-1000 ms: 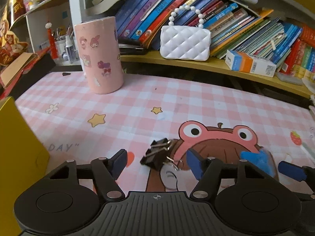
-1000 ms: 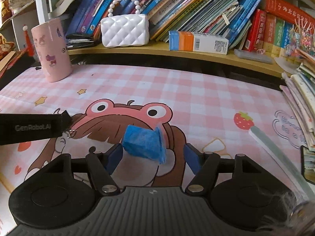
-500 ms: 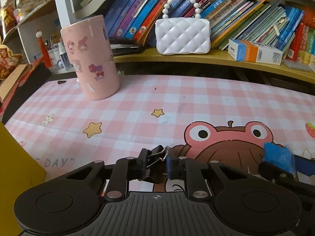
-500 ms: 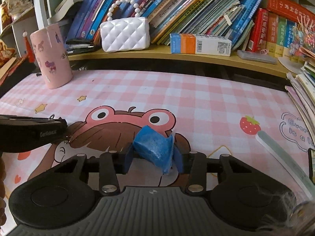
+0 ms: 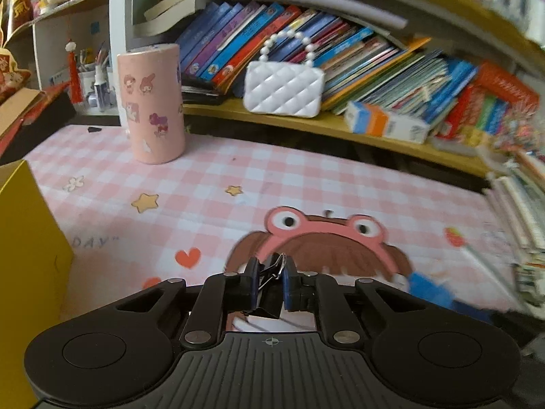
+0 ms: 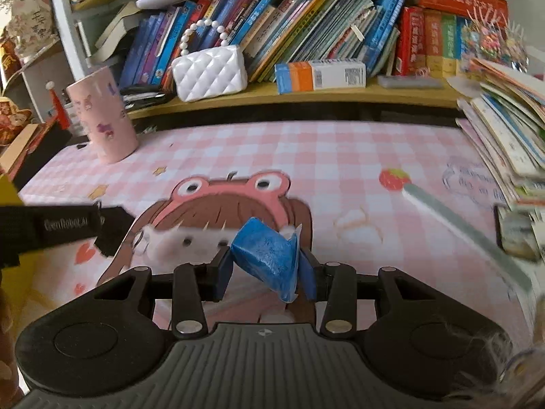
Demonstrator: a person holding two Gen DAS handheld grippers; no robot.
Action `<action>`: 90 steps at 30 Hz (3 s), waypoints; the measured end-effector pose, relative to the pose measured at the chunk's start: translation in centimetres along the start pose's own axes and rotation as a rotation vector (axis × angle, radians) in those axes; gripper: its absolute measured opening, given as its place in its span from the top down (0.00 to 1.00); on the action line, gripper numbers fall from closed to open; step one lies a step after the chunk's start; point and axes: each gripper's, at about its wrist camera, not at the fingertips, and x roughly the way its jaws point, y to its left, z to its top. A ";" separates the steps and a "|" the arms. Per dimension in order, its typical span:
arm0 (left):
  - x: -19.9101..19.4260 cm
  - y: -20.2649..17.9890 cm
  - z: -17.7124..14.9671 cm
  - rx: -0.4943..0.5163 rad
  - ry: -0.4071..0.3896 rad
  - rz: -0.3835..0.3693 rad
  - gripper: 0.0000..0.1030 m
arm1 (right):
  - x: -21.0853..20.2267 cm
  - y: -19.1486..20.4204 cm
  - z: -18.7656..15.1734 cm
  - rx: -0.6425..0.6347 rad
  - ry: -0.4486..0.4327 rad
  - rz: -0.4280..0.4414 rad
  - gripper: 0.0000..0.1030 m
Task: Organize objects
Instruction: 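Grasp the black binder clip with the left tool while the right tool grasps the blue cloth, then carry the binder clip and blue cloth with both tools over the yellow box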
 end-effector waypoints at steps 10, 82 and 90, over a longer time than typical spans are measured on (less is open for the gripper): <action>-7.9 1.4 -3.6 -0.051 0.001 -0.121 0.92 | -8.2 1.0 -5.5 -0.111 0.049 0.008 0.62; -22.0 29.8 -5.2 -0.342 -0.280 0.094 1.00 | -10.1 35.7 -4.0 -0.501 -0.163 0.277 0.63; -17.7 29.1 -4.7 -0.316 -0.206 0.164 1.00 | -4.9 36.2 -3.7 -0.612 -0.045 0.294 0.63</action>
